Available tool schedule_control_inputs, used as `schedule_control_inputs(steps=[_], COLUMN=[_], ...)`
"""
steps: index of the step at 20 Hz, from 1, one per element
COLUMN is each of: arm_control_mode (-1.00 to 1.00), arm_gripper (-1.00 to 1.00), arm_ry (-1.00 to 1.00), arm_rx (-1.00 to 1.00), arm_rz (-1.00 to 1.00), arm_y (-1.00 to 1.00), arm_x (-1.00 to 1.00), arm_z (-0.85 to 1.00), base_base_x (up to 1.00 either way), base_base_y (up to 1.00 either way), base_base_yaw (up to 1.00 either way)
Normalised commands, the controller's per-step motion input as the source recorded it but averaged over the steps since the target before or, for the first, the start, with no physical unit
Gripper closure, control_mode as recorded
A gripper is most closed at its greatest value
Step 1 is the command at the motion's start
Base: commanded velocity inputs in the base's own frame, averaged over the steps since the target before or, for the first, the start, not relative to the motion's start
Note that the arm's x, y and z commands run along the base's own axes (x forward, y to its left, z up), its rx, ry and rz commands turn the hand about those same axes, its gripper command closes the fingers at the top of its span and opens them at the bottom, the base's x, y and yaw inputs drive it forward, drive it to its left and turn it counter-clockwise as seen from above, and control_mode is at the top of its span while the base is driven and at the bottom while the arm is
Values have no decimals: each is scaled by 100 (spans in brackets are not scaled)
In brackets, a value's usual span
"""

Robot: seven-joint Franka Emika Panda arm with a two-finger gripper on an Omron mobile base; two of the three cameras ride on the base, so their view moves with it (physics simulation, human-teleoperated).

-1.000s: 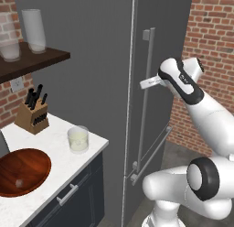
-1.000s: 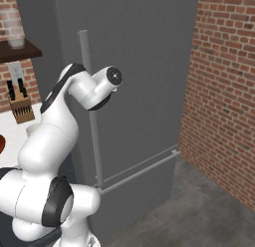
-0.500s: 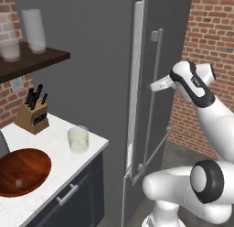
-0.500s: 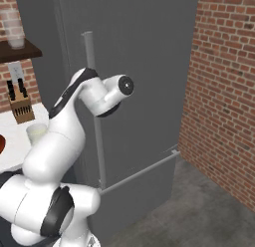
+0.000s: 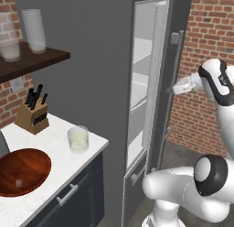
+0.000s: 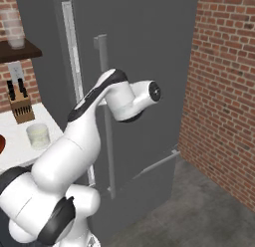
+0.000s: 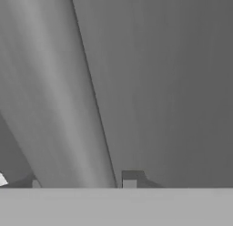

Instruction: Grab a lemon wedge from the fridge and one ice cube from the ice bowl, and put them in the glass of lemonade.

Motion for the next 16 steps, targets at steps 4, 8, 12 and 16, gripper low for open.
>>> schedule_control_inputs(steps=[4, 8, 12, 16], arm_control_mode=[-100, -100, -100, -100], arm_gripper=[100, 100, 100, -100], arm_ry=[-5, -5, -4, 1], arm_rx=[12, 11, 6, 0], arm_rz=[0, 0, 0, -10], arm_y=[-100, -100, -88, -61], arm_x=[3, 9, 11, 19], arm_z=[1, 0, 0, 1], base_base_x=[0, 0, 0, 0], base_base_y=[0, 0, 0, 0], base_base_yaw=[0, 0, 0, 0])
